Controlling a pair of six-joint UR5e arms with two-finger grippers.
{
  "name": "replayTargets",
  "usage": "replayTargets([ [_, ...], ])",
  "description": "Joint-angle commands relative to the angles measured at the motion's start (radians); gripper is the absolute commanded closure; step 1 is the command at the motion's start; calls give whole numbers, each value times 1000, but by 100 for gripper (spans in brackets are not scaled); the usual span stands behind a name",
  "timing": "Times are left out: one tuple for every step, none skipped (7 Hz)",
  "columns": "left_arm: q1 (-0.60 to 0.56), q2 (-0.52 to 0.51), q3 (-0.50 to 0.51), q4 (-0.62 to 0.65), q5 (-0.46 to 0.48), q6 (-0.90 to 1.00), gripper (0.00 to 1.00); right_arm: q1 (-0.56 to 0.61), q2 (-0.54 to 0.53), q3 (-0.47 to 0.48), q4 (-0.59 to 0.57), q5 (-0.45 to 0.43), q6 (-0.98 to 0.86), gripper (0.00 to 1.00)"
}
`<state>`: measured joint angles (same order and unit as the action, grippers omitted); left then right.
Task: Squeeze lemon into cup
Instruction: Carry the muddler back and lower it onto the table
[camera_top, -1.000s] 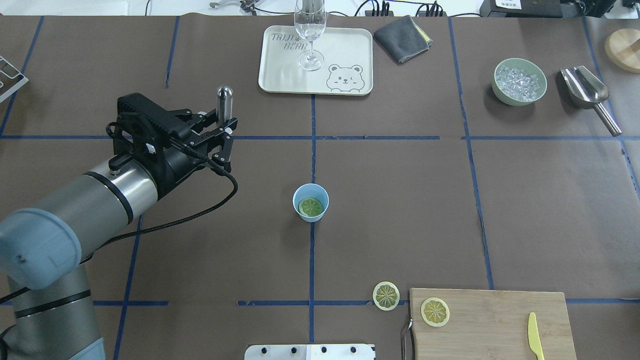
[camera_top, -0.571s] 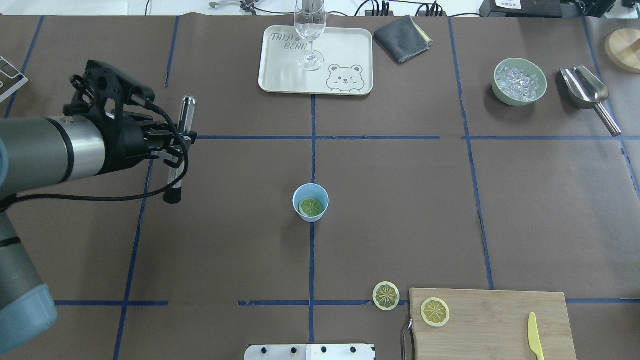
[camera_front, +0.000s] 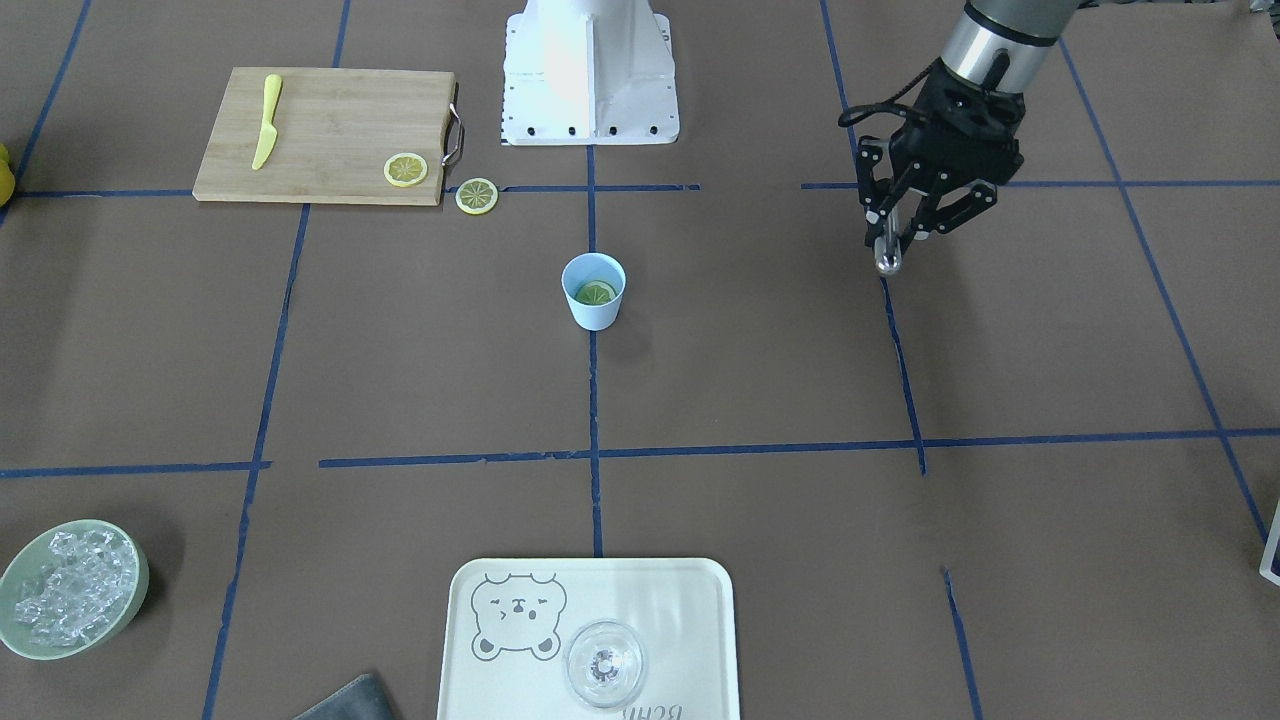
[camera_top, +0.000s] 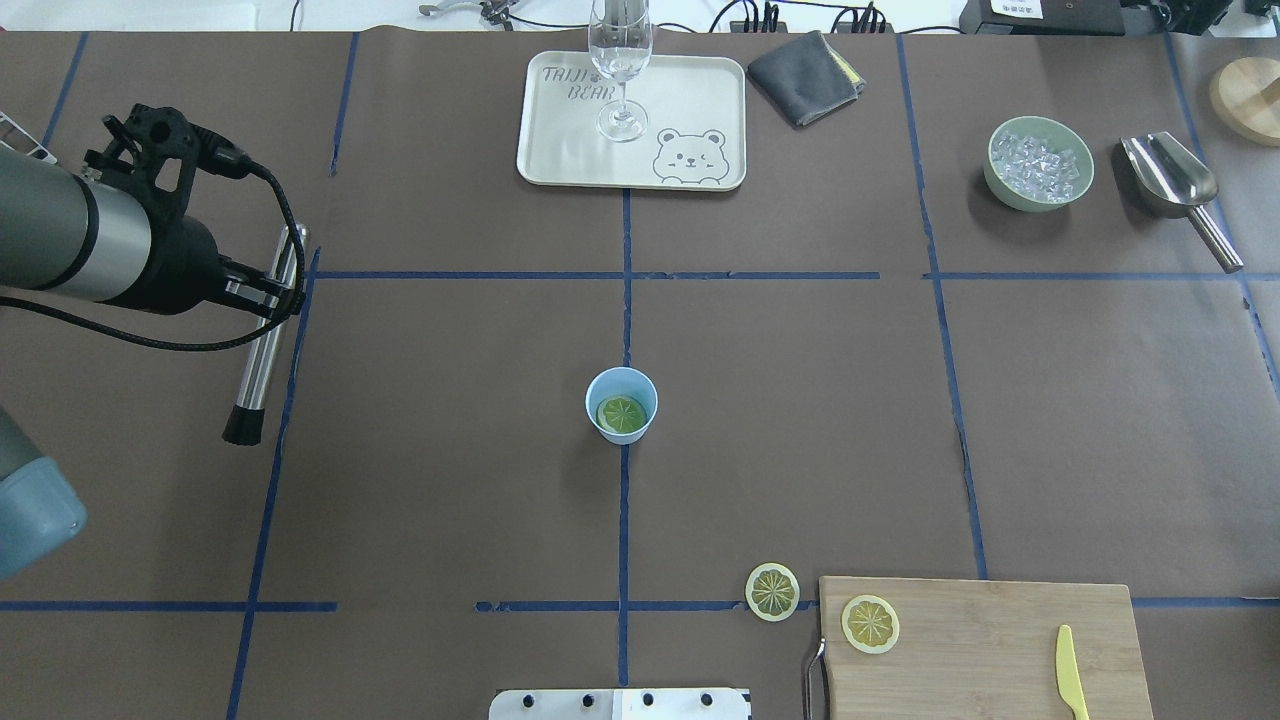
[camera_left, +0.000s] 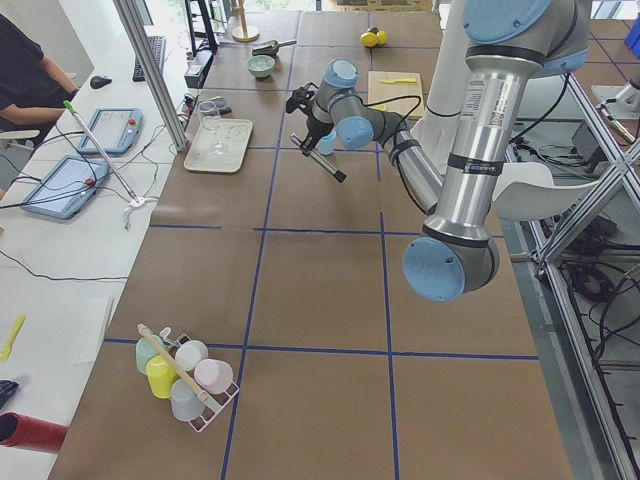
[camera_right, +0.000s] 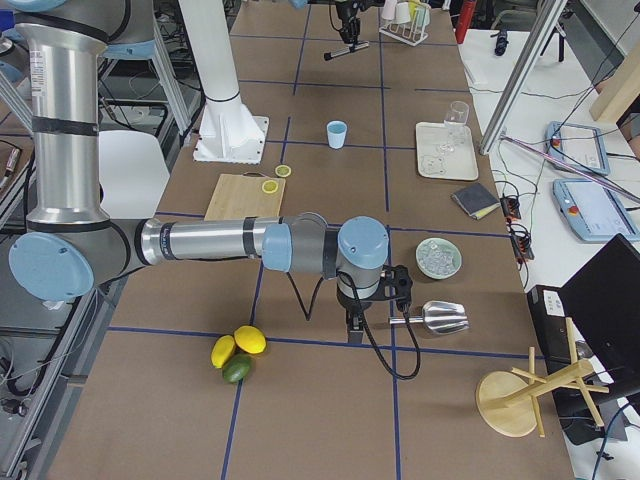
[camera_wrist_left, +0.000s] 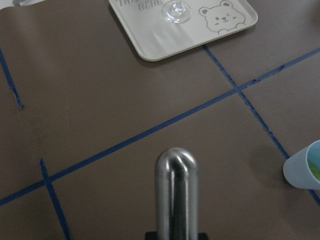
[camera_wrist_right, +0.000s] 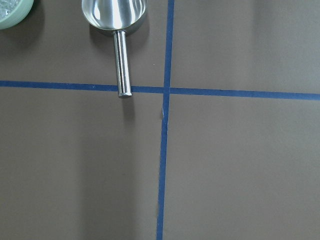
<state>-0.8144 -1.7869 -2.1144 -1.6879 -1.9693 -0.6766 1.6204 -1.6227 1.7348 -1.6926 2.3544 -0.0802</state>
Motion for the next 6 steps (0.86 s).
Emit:
replayTargets([
  [-52, 6, 146, 116, -87, 14, 100, -1, 4, 5, 2, 0, -1, 0],
  [-57, 7, 222, 134, -109, 15, 100, -1, 4, 9, 2, 0, -1, 0],
  [-57, 14, 291, 132, -109, 34, 100, -1, 4, 18, 2, 0, -1, 0],
  [-78, 14, 345, 134, -109, 38, 100, -1, 4, 22, 2, 0, -1, 0],
  [-95, 14, 406, 139, -112, 37, 100, -1, 4, 29, 2, 0, -1, 0],
  [-103, 14, 436, 139, -112, 34, 100, -1, 4, 38, 2, 0, 0, 0],
])
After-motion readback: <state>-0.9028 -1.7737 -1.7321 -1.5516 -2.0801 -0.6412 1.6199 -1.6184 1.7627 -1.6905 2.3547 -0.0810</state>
